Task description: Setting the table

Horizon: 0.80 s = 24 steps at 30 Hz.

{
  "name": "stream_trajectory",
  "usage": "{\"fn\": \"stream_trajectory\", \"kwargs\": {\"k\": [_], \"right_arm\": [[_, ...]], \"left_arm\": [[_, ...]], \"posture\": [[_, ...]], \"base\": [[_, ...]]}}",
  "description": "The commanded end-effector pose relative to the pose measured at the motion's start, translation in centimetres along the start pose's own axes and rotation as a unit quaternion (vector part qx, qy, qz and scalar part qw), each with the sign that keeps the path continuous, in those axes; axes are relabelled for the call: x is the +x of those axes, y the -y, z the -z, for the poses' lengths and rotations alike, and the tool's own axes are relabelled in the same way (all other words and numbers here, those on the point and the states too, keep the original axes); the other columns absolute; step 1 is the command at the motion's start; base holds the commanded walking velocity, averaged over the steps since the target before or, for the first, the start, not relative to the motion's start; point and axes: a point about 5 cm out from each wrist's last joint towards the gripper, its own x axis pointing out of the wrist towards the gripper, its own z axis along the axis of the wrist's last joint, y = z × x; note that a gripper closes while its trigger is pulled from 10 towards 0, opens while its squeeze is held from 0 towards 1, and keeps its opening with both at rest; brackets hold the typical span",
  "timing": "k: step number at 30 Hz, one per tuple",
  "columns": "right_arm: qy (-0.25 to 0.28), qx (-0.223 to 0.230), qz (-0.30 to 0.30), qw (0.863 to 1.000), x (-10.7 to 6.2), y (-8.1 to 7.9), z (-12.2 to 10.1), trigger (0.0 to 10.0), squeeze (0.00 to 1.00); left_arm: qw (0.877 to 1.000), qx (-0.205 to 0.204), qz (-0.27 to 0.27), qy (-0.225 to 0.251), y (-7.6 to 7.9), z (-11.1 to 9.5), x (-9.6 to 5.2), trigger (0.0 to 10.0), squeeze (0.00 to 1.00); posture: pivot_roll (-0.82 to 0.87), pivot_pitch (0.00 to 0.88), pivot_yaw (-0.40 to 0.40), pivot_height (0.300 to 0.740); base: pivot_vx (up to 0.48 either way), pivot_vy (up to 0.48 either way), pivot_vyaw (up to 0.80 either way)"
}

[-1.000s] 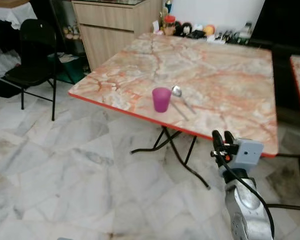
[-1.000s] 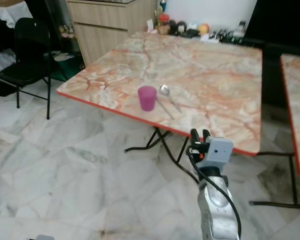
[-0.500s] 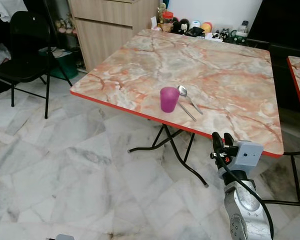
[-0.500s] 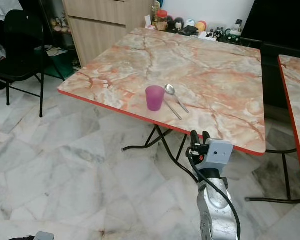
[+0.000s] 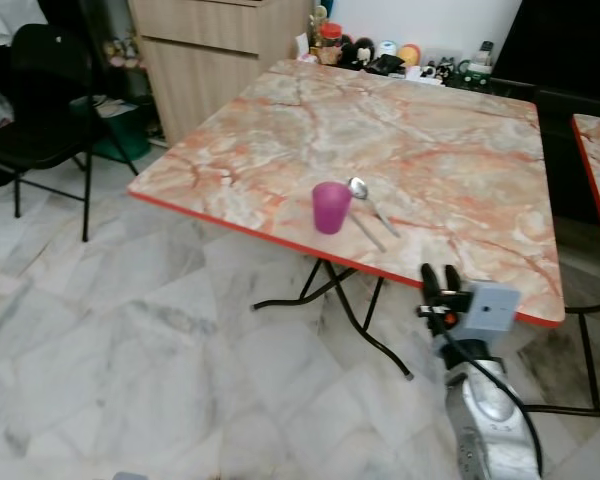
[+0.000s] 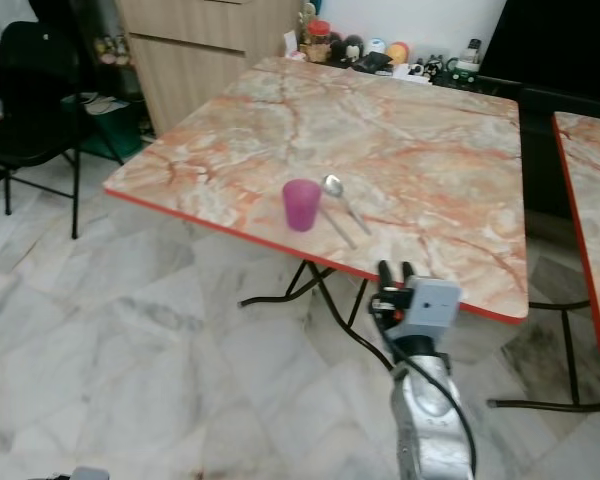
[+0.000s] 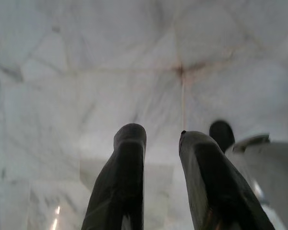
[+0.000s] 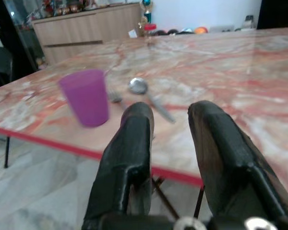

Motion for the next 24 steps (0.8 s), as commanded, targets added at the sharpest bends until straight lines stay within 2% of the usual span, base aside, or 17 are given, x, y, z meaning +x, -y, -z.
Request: {"fn": "stream_trajectory", "kwargs": {"k": [1,4,10,13,19,24], "right_arm": [[0.006,-0.012,0.002,1.0,-0.1,0.4,-0.3,10.0,0.0],[0.014,-0.017,-0.004,1.0,-0.1,0.2,-0.5,10.0,0.0],[0.028,-0.018,-0.026,0.999,-0.1,-0.4,-0.9,10.0,0.0],[0.033,0.006,-0.013,0.999,-0.2,-0.2,-0.9,10.0,0.0],[0.061,0.003,0.031,0.998,-0.8,0.8,-1.5,10.0,0.0],[0.075,-0.007,0.02,0.997,-1.0,0.3,-2.0,10.0,0.0]], "left_arm": [[1.0,-0.001,0.008,-0.005,0.4,0.4,-0.1,10.0,0.0],[1.0,-0.001,0.008,-0.005,0.4,0.4,-0.1,10.0,0.0],[1.0,-0.001,0.008,-0.002,0.5,0.3,0.0,10.0,0.0],[1.0,0.0,0.008,-0.001,0.5,0.2,0.0,10.0,0.0],[1.0,0.003,0.009,0.002,0.6,0.1,0.0,10.0,0.0],[1.0,0.006,0.012,0.002,0.9,0.0,0.0,10.0,0.0]], "posture": [[0.02,0.128,0.005,0.74],[0.02,0.129,0.006,0.74],[0.02,0.127,0.005,0.74],[0.02,0.127,0.005,0.74],[0.01,0.114,0.005,0.74],[0.01,0.11,0.005,0.74]], "base": [[0.341,0.0,0.0],[0.344,0.0,0.3],[0.342,0.0,0.8],[0.315,0.0,0.0],[0.0,0.0,0.0],[0.0,0.0,0.0]]}}
